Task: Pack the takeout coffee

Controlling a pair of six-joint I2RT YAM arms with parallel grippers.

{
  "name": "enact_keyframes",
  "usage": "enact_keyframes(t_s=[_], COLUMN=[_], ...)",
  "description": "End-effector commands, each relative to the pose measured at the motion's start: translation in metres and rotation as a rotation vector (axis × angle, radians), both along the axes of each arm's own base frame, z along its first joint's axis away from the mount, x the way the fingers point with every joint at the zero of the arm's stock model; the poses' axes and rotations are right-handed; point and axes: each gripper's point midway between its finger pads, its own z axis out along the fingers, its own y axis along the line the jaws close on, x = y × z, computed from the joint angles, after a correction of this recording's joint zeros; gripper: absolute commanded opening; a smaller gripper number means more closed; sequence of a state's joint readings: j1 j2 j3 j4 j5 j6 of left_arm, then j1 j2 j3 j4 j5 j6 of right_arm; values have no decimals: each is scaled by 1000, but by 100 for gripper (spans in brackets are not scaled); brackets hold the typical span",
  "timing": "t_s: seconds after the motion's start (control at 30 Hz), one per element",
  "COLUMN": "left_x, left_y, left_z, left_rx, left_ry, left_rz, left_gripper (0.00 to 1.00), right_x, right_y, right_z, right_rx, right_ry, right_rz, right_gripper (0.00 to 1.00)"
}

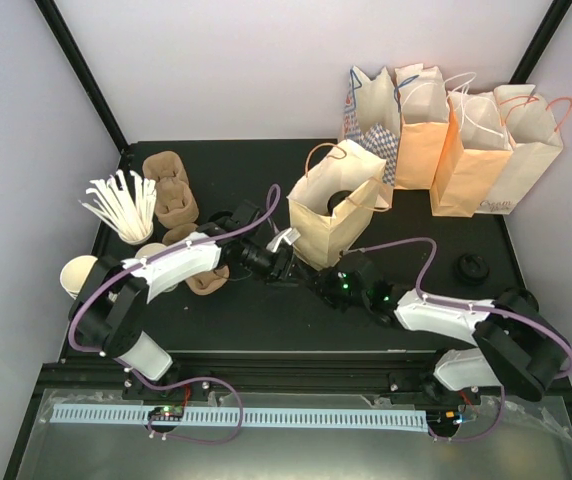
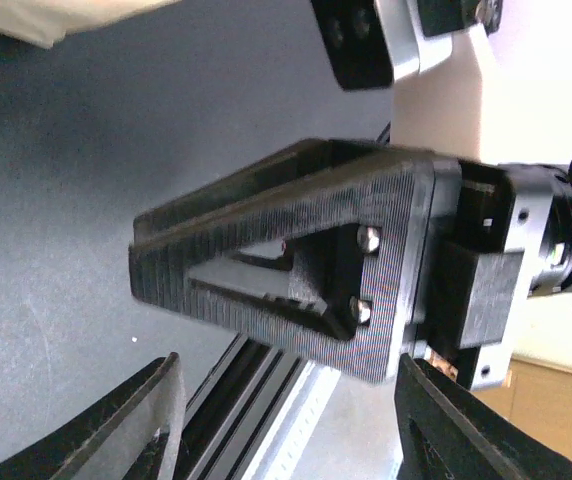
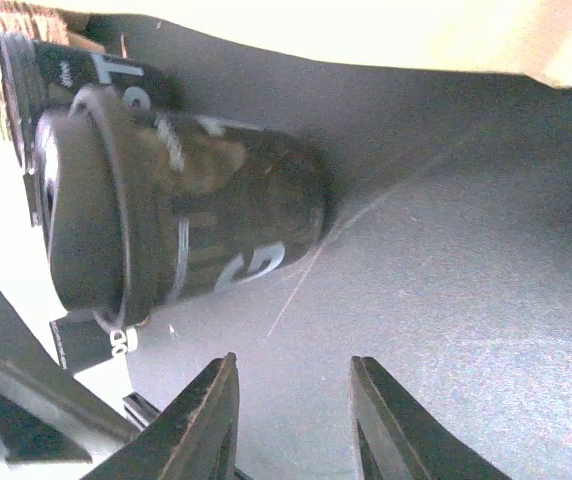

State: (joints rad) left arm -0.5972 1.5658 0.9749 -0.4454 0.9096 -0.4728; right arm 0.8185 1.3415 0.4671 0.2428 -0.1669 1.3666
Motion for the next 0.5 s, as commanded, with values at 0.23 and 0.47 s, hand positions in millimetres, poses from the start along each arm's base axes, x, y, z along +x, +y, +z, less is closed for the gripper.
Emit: enact_keyframes(t_s=[0.23, 0.47], left_x=[26, 52], left_y=[18, 77], left_z=[77, 69], left_rx=[97, 467], left_ry=[-245, -462], left_rz=[71, 168], left_gripper=[67, 82], right_x=[-9, -22], right_y=[-28, -49], right_z=[41, 56], right_rx=[-312, -364], right_ry=[-136, -167], right_rz=[177, 183], right_gripper=[47, 55])
